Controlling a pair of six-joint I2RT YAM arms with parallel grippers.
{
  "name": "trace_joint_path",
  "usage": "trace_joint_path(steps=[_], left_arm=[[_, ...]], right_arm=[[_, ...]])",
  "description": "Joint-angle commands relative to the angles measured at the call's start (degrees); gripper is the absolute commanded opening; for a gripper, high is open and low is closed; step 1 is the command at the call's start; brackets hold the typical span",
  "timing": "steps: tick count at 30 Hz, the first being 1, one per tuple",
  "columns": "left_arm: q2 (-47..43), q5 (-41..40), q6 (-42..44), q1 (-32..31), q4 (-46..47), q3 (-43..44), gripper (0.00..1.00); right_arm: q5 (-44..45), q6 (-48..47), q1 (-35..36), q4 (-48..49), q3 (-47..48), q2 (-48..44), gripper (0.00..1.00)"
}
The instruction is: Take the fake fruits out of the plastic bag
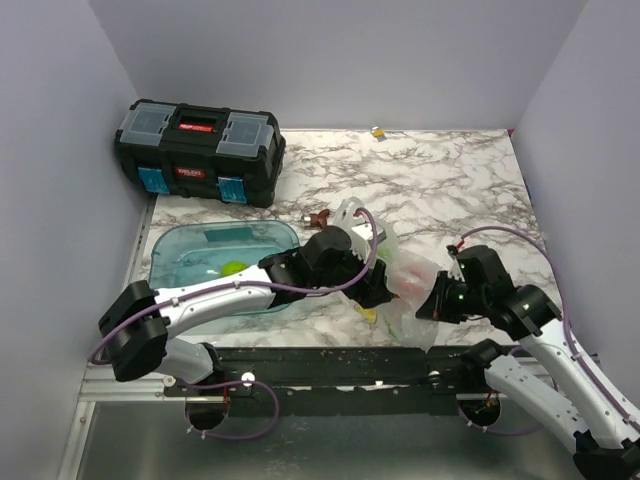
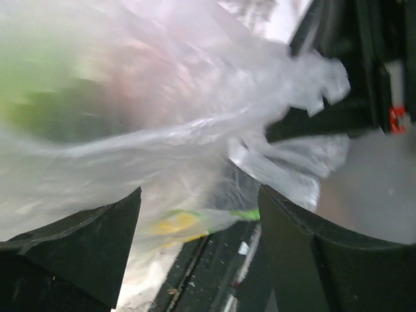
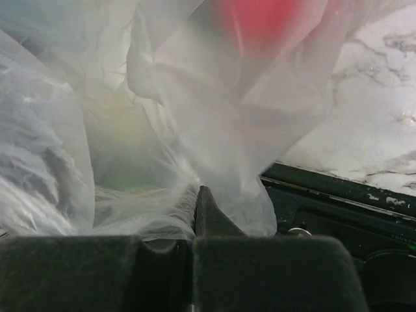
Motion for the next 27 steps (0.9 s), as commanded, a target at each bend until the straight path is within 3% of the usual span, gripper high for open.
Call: trace_joint_path(steps=[1,9,12,18,22,27], left_arm=[[6.1,-1.5,2.1,3.9,-2.7,2.0,0.64],[9.2,-3.9,2.6,3.9,-1.1,-0.8,0.53],[7.5,-3.7,2.3,3.9,-1.0,-3.0,0.55],[1.8,1.8,-0.7,3.8,2.6,-7.5,0.70],[-0.4,2.7,-4.3,3.6,5.5,-8.5,0.74],[-4.3,2.4,-5.1,2.4,4.8,-7.4,0.80]], right_arm=[[-2.3,1.5,-0.2,4.4,-6.2,-0.8,0.01],[-3.0,2.7,-0.2,8.6,-7.1,-0.2,0.01],[-1.8,1.9,-0.1,8.9,-4.9,0.2,0.19],[0.7,-5.7,-0.2,8.2,5.3,4.9,0.74],[-4.2,-6.6,-0.1,15.8,6.6,8.4,0.83],[8.5,-11.0,0.6,12.1,12.8,13.5,0.85]])
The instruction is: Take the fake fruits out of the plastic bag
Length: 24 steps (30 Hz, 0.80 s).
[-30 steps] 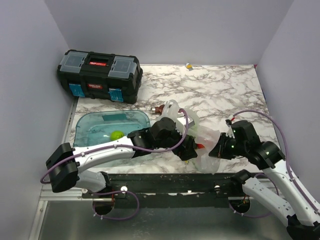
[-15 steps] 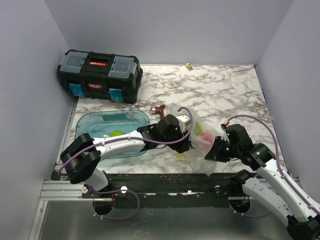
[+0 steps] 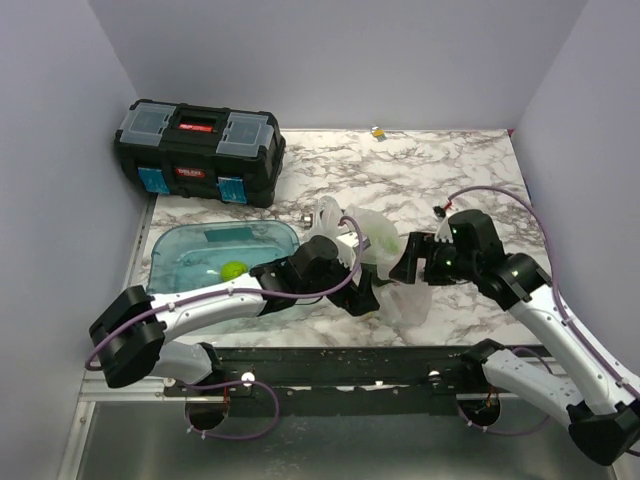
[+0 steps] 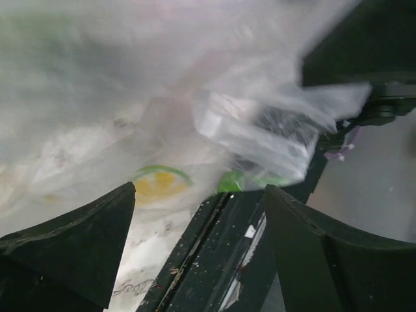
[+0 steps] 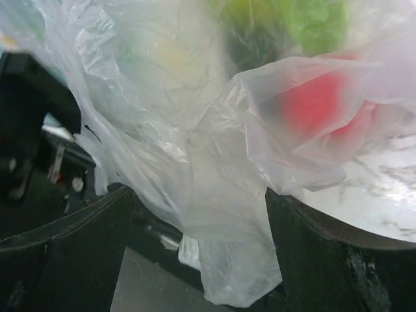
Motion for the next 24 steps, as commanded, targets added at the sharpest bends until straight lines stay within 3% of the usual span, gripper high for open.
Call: trace_joint_path(steps=[1,6,12,19,24], left_arm=[[-4.7,1.3,-1.7,-1.3,1.3,0.9,0.81],[-9.2,0.5,-2.6,-1.6,0.3,1.7,0.81],[-12.4,0.9,-3.1,-1.7,-1.9,4.0,0.81],[-5.3,3.9,-3.2,-2.1,-1.6,6.4,0.84],[-4.1,2.6,-4.9,-3.5,-0.1,5.6,0.81]], right_arm=[[10.7,-5.5,0.7,-1.4,6.7,3.3,0.85],[14.2,-9.4,1.7,-4.5,12.7,4.3,0.86],[11.5,-14.4,1.8,-6.9,15.4,4.7,0.91],[1.9,-20.8,2.1,-2.6,12.6,6.6,0.94],[3.2,-19.1,4.7,-0.6,11.7,7.5,0.94]])
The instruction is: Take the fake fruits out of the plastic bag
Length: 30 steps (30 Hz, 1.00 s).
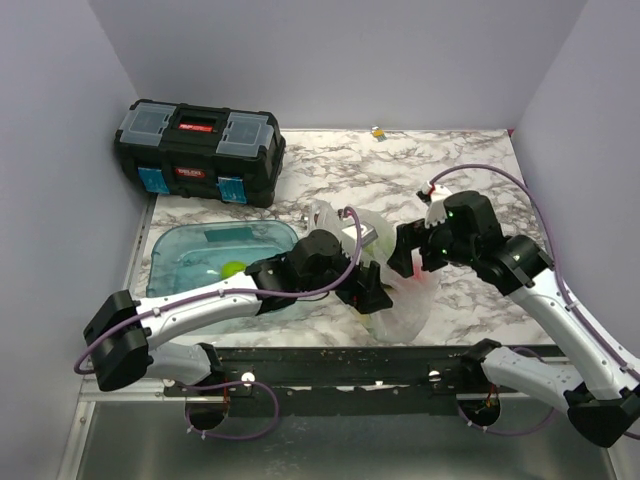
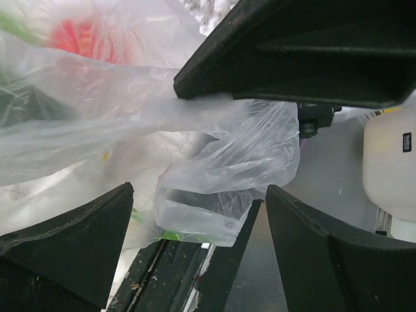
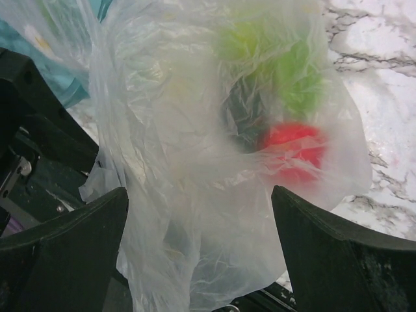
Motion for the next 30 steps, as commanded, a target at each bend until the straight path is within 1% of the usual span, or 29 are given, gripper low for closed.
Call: trace_joint_path(steps=[1,3,5,8,12,15,17,18,20,22,24,25,27,30], left_arm=[[-0.2,0.4,-1.7,-1.8,0.4,-0.3,0.81],[-1.5,0.0,-2.5,-2.4,2.4,-1.8,0.83],[-2.7,-0.4,-4.0,-2.5,4.2,-3.8,0.85],[-2.8,-1.3,-6.8,-2.5,6.0,-5.9,0.86],[-4.2,-4.2,-8.4,-3.1,6.7,-8.1,0.87],[-3.9,-3.7,-8.6,-3.1,4.9,-7.6,0.90],[-3.3,-6.4,-8.6,-3.4,2.1,-6.6,0.89],[-3.7,-7.9,-9.3,-3.7,2.4,-7.6,0.89],[-4.9,-8.7,-12.3,-3.9,8.7,-12.2,0.89],[-4.0,-8.2,-14.3,-3.8,19.3,-16.7,0.91],[0.3,-6.6,-15.8,-3.9,24.4,-16.4,0.91],[3.3,-4.6,-16.2,-4.0,25.7,-14.6,0.88],[7.8,-2.1,-18.4,-4.7,31.1,-12.9,0.75],[10.2,-3.0,-22.6,-6.0,42.2,-15.3,0.60]], right_arm=[[-2.3,-1.0,1.9,2.7,-1.3,0.1,0.94],[-4.5,-1.0,2.5,3.5,-1.6,0.2,0.94],[-4.6,-0.4,4.1,4.2,-1.9,1.5,0.94],[-1.7,0.1,7.6,5.9,-3.2,2.8,0.94],[1.9,1.4,8.4,6.4,-3.5,2.9,0.94],[2.7,2.4,8.4,5.4,-2.4,3.8,0.93],[3.3,2.3,8.4,4.7,-2.0,3.7,0.92],[3.7,2.2,8.4,4.4,-1.9,3.2,0.92],[3.6,1.2,8.4,4.1,-2.0,2.2,0.93],[3.3,0.6,8.4,2.7,-1.0,2.4,0.93],[4.0,0.4,8.4,1.0,0.0,3.1,0.94],[5.4,0.8,8.4,0.5,0.3,3.4,0.94],[5.3,0.1,8.4,-0.1,0.7,4.1,0.95],[4.5,-0.5,8.6,-0.2,1.1,5.6,0.95]])
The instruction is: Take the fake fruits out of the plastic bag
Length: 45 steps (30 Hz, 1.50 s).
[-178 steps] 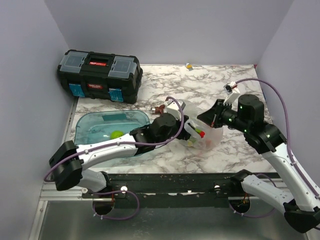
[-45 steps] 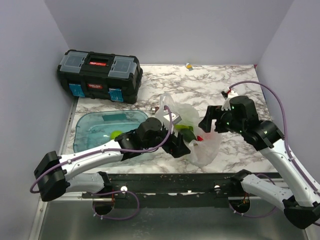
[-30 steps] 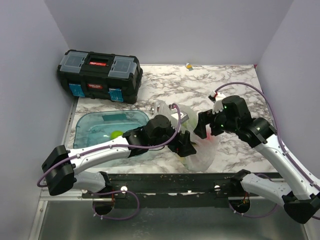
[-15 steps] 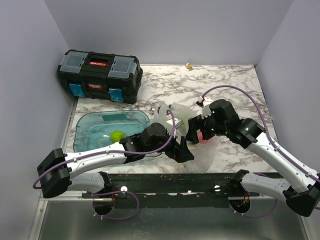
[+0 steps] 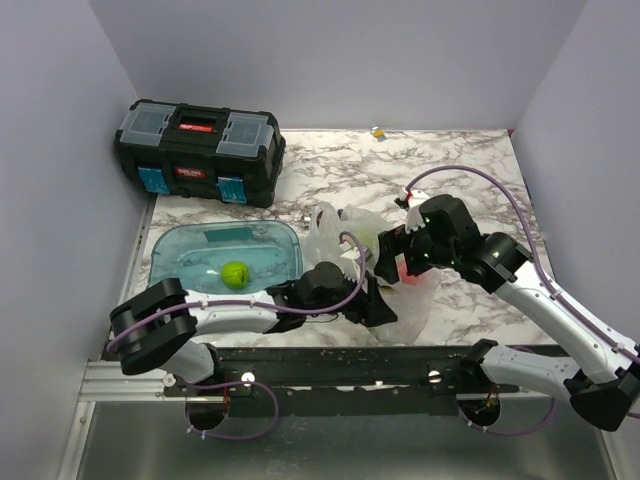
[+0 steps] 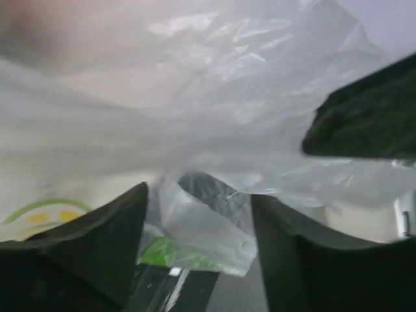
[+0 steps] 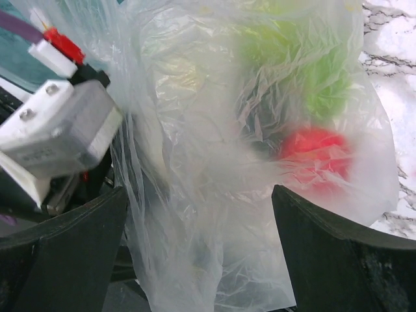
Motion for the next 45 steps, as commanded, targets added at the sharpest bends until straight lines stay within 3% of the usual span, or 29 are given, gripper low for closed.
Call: trace_joint_path(steps=[1,4,6,13,17,19,21,23,24,26,29,31,33,35,38,41,45], left_arm=[[2.9,1.2,-6.4,-2.1,20.3,-1.6,0.51],[0.8,-1.6,-4.4,-2.7,15.7,-2.7,0.26],[-1.9,-3.3,-1.5,-3.2,12.8,-3.7,0.19],[-10.9,-7.0,8.8,-5.2,10.3,-8.3,0.18],[-11.4,-6.4,11.5,-6.1,13.4,-9.0,0.15],[-11.7,-7.9,13.0,-7.0,13.3,-9.2,0.14],[-12.3,-11.0,14.3,-8.2,11.6,-9.3,0.10],[-13.5,-15.2,16.4,-9.6,9.1,-8.8,0.05],[-14.6,-18.4,18.1,-10.9,7.2,-8.0,0.00],[-16.5,-27.2,24.5,-14.7,0.1,-4.2,0.00],[-16.7,-43.9,32.4,-20.2,-8.9,2.8,0.00],[-15.8,-54.5,35.6,-22.0,-9.9,4.9,0.00],[-14.6,-61.4,40.2,-23.6,-5.6,4.4,0.00],[-12.9,-65.7,48.3,-25.5,4.5,2.0,0.00],[-8.8,-66.8,59.5,-28.1,18.5,-0.4,0.00],[-5.5,-63.5,57.2,-30.8,11.5,2.6,0.00],[-2.6,-55.4,51.1,-33.9,8.8,1.7,0.00]], right_arm=[[0.6,-1.5,0.5,-1.4,1.9,1.5,0.95],[-3.0,-0.7,0.4,-0.3,3.2,1.2,0.97],[-10.6,-1.9,0.5,-0.3,3.8,1.6,1.00],[-13.2,-2.5,0.6,2.4,0.5,1.9,1.00],[-6.1,-1.2,0.6,4.3,-0.3,4.5,0.99],[1.8,1.4,0.6,5.5,-0.1,5.7,0.93],[6.0,2.7,0.6,6.8,0.8,6.9,0.80],[8.1,5.0,0.7,9.3,1.0,7.7,0.53],[8.4,5.9,0.6,11.0,1.0,8.1,0.35],[12.3,9.9,0.7,13.1,1.4,9.3,0.04],[19.9,16.1,0.6,15.3,2.6,11.5,0.01],[26.1,19.6,0.6,16.5,3.6,13.1,0.01],[32.8,24.0,0.6,16.1,5.5,14.8,0.01],[37.3,26.6,0.6,15.3,8.6,16.8,0.01],[40.0,27.8,0.6,15.4,12.4,19.5,0.01],[40.5,26.8,0.6,15.6,14.5,21.1,0.01],[39.0,24.2,0.6,16.6,14.3,20.0,0.01]])
